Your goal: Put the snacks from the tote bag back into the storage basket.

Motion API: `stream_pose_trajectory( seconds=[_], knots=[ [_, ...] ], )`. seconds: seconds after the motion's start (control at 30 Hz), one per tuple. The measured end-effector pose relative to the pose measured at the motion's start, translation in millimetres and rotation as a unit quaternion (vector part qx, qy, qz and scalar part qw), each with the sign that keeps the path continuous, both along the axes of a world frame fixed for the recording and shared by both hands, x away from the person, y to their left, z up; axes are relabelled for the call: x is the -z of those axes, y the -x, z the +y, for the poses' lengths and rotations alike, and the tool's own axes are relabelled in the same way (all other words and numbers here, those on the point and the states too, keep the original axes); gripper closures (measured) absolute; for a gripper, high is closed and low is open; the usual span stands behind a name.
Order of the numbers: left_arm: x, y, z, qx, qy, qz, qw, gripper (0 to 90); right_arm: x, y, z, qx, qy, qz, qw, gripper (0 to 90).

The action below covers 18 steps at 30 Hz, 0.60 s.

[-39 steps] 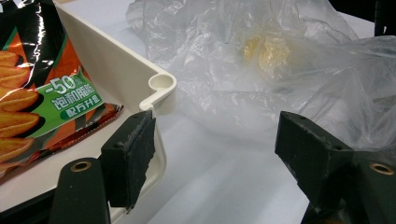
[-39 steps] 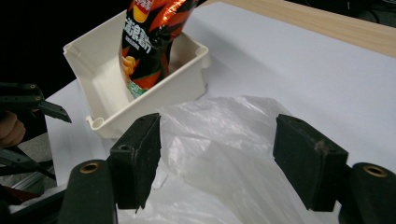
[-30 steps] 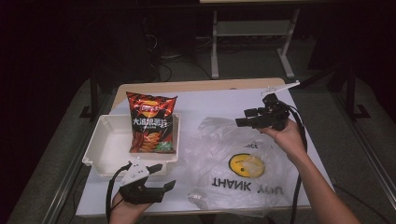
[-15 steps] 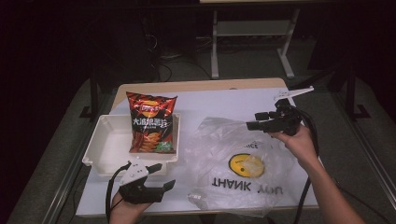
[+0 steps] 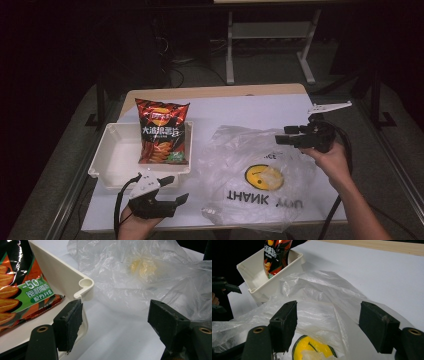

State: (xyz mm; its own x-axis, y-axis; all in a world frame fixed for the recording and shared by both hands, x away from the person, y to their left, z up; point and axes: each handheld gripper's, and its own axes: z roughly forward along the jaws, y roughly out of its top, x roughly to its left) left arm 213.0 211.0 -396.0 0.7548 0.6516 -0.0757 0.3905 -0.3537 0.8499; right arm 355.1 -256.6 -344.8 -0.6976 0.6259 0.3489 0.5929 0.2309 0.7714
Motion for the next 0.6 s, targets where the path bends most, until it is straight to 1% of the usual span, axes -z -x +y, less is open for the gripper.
stream_pose_trajectory(
  seconds=[0.13, 0.23, 0.3, 0.37, 0.6],
  knots=[
    [0.8, -0.3, -0.2, 0.0, 0.002, 0.0, 1.0, 27.5, 1.7, 4.1, -3.8, 0.002, -0.002, -0.005, 1.0, 29.9],
    [0.7, 0.0, -0.3, 0.0, 0.0, 0.001, 1.0, 27.5, 1.5, 8.3, -7.0, 0.002, -0.004, -0.01, 0.9999, 29.9],
    [0.5, -0.1, -0.1, 0.0, 0.0, 0.0, 1.0, 27.4, 1.1, 10.9, -8.5, 0.002, -0.004, -0.009, 1.0, 29.8],
    [0.7, -0.1, -0.3, 0.0, 0.0, 0.001, 1.0, 27.4, 1.6, 14.8, -11.6, 0.002, -0.002, -0.014, 0.9999, 29.8],
    [1.5, -0.1, -1.4, 0.002, -0.001, 0.0, 1.0, 27.4, 1.7, 29.0, -23.3, 0.005, -0.008, -0.022, 0.9997, 29.8]
  ],
)
